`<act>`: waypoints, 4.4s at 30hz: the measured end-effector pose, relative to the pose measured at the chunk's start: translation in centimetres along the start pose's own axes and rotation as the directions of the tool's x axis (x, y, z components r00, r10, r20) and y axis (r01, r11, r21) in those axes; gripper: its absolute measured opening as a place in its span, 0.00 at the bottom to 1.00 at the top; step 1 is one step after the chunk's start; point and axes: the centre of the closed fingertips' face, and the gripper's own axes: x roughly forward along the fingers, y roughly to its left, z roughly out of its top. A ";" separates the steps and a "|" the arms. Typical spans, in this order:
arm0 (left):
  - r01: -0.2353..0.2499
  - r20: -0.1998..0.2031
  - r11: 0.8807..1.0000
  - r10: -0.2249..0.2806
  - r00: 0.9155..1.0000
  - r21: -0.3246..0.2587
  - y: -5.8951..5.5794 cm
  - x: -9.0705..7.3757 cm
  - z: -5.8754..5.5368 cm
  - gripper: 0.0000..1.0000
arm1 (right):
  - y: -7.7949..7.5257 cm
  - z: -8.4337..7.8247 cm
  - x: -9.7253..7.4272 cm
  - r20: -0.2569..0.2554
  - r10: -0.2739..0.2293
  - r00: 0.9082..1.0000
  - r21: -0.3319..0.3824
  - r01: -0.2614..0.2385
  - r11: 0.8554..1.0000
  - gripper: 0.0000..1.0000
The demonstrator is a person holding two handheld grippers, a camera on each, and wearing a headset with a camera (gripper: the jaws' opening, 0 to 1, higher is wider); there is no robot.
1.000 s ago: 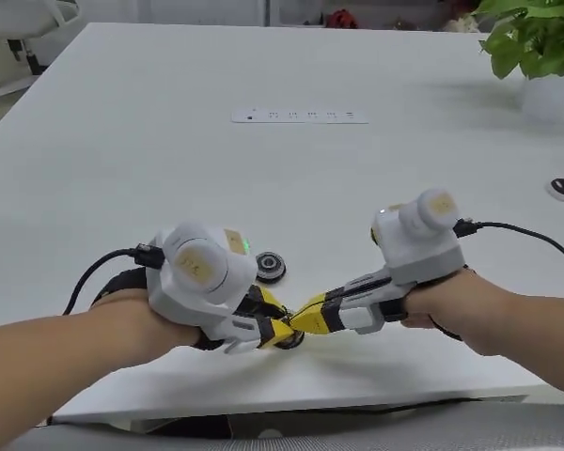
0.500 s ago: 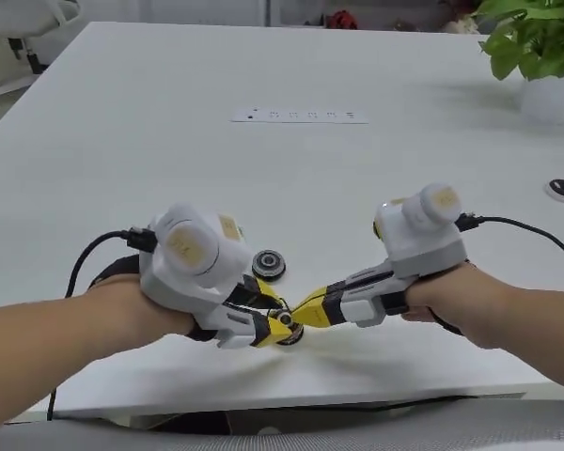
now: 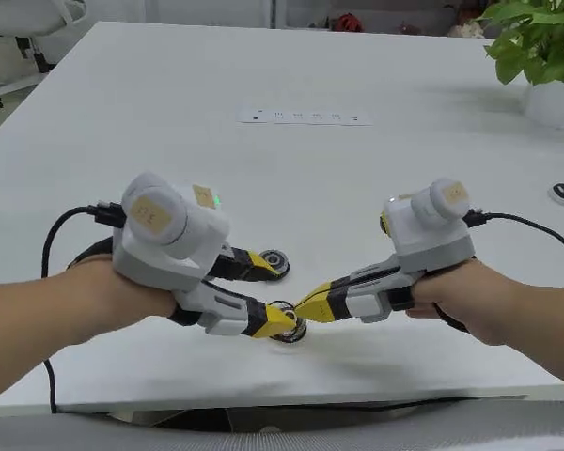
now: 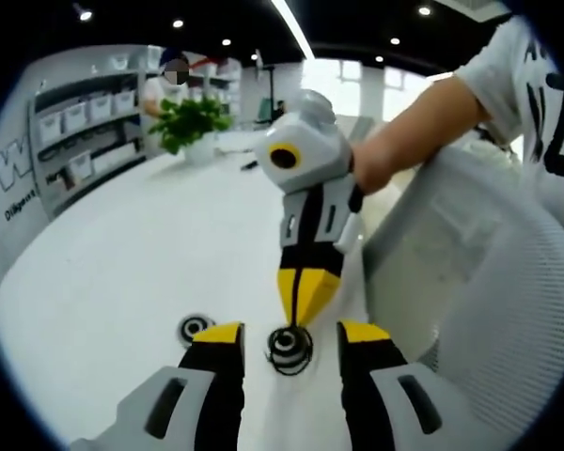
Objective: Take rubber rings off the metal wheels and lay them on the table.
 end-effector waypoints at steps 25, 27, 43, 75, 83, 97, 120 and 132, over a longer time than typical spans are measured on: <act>-0.079 0.038 0.997 0.080 0.996 -0.012 1.0 -5.4 -0.7 0.63 | 0.9 3.5 2.3 0.012 0.042 0.999 -0.030 -0.041 0.999 0.00; -0.086 0.040 0.996 0.086 0.995 -0.013 1.1 -5.7 -0.9 0.64 | 0.8 3.6 2.7 0.008 0.042 0.999 -0.032 -0.042 0.999 0.00; -0.129 0.030 0.990 0.131 0.991 -0.056 1.7 -7.5 -2.8 0.67 | 0.1 2.7 6.0 -0.061 0.021 0.998 -0.066 -0.025 0.997 0.00; -0.130 0.002 0.989 0.131 0.991 -0.067 1.4 -7.2 -3.4 0.67 | -0.8 2.3 5.6 -0.048 -0.057 0.997 -0.103 0.052 0.993 0.16; -0.120 0.007 0.991 0.121 0.993 -0.058 1.7 -6.8 -2.3 0.66 | -0.4 3.2 4.3 -0.010 -0.058 0.998 -0.106 0.057 0.993 0.18; -0.095 0.014 0.995 0.095 0.995 -0.034 1.8 -5.4 -0.7 0.64 | -1.4 3.7 0.3 0.053 -0.096 0.994 -0.087 0.101 0.991 0.19; -0.071 0.015 0.996 0.072 0.997 -0.060 2.0 -2.2 0.0 0.56 | -1.8 1.7 -1.5 0.050 -0.093 0.994 -0.073 0.097 0.993 0.19; -0.034 -0.021 0.998 0.033 0.999 -0.051 1.2 -0.1 -0.8 0.51 | -2.7 -0.8 -1.4 -0.016 -0.101 0.995 -0.105 0.098 0.990 0.19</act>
